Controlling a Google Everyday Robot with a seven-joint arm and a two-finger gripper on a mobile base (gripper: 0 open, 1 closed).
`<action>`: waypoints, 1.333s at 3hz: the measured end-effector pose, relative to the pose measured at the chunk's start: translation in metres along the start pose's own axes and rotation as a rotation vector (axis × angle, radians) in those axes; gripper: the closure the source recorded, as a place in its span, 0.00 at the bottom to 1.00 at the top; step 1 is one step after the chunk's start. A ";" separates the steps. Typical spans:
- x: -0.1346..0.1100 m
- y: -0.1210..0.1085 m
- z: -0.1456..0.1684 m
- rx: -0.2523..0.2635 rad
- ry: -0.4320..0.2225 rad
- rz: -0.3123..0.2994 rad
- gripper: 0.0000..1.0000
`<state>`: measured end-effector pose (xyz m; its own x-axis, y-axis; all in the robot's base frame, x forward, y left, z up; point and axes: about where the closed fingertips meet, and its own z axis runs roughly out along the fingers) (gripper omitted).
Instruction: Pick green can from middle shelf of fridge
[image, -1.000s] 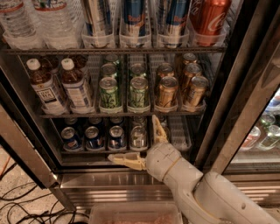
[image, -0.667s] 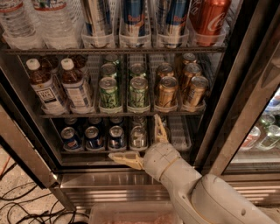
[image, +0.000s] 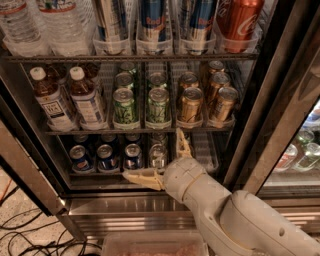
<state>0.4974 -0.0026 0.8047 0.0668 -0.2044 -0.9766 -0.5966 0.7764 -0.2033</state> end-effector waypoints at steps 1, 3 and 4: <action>-0.018 0.003 0.000 -0.025 -0.081 0.090 0.00; -0.018 0.004 0.000 -0.026 -0.081 0.090 0.18; -0.018 0.004 0.000 -0.026 -0.081 0.090 0.63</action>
Offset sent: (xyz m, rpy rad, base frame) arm -0.0024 0.0057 0.0244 0.1343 -0.0230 -0.0061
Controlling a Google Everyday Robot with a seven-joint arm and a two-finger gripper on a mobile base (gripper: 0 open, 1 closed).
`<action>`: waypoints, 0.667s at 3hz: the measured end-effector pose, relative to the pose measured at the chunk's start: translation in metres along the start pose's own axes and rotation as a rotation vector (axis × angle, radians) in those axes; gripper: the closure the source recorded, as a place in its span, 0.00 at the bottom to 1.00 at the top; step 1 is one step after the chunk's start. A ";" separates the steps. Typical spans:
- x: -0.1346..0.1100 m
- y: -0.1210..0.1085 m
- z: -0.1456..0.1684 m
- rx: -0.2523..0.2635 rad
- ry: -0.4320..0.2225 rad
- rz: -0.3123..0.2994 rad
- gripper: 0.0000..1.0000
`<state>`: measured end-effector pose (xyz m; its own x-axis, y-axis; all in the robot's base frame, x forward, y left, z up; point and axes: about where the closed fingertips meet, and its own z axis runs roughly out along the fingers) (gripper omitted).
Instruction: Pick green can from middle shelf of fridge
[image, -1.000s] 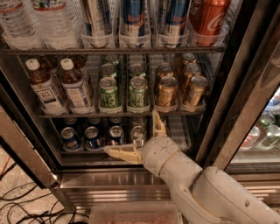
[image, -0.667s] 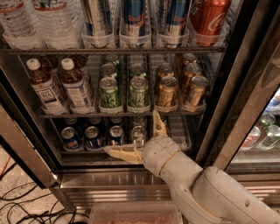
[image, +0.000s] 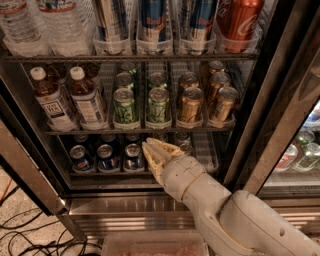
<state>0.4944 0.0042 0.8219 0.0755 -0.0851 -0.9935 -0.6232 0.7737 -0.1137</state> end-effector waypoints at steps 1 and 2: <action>0.000 0.000 0.000 0.000 0.000 0.000 0.52; 0.000 0.000 0.000 0.000 0.000 0.000 0.28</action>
Offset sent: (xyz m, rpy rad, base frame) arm 0.0000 0.0000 0.0000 0.0000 0.0000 0.0000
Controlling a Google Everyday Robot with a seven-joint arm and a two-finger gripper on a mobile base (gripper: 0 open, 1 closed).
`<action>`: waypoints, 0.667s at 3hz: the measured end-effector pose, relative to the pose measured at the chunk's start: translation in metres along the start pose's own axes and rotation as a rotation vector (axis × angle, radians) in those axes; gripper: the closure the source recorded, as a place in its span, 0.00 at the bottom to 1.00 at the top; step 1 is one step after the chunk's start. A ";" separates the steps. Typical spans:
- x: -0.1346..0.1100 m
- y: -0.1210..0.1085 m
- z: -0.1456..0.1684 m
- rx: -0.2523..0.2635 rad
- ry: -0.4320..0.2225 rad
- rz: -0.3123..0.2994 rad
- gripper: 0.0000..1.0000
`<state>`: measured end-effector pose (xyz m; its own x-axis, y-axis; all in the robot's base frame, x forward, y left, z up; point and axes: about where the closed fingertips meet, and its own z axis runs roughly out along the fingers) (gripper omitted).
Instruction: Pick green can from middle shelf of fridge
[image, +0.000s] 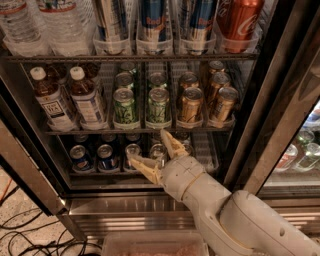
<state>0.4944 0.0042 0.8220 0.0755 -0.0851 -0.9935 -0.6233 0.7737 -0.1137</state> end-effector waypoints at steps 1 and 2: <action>0.000 0.000 0.000 -0.001 -0.001 -0.001 0.31; -0.002 -0.001 0.005 -0.006 -0.008 -0.007 0.31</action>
Offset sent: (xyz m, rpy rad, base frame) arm 0.0050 -0.0010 0.0029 0.0013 -0.0109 0.0026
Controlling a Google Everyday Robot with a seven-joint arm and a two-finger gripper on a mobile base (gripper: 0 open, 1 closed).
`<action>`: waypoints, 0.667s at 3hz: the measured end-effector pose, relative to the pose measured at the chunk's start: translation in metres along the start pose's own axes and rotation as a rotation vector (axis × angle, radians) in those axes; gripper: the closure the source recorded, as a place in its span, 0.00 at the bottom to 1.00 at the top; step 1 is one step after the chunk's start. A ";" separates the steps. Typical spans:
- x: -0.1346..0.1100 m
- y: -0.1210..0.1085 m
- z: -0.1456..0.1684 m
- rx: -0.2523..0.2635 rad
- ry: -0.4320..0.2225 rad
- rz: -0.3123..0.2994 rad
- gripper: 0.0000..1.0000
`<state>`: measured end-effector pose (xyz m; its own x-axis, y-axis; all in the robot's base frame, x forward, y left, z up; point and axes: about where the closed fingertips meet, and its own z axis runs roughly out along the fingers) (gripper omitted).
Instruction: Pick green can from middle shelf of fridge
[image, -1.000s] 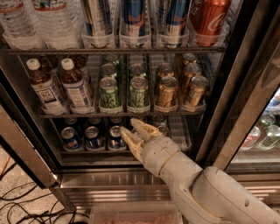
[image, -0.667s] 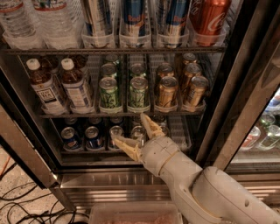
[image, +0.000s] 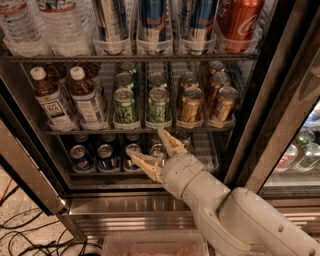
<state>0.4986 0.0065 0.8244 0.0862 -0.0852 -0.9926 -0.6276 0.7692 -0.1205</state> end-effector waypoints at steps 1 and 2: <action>-0.001 -0.003 0.011 -0.013 -0.004 -0.002 0.31; -0.004 -0.008 0.026 -0.023 -0.005 -0.010 0.30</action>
Offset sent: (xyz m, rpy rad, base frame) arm 0.0454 0.0159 0.0107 -0.0140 -0.0129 0.0328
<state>0.5238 0.0169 0.8299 0.0965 -0.0899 -0.9913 -0.6441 0.7536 -0.1310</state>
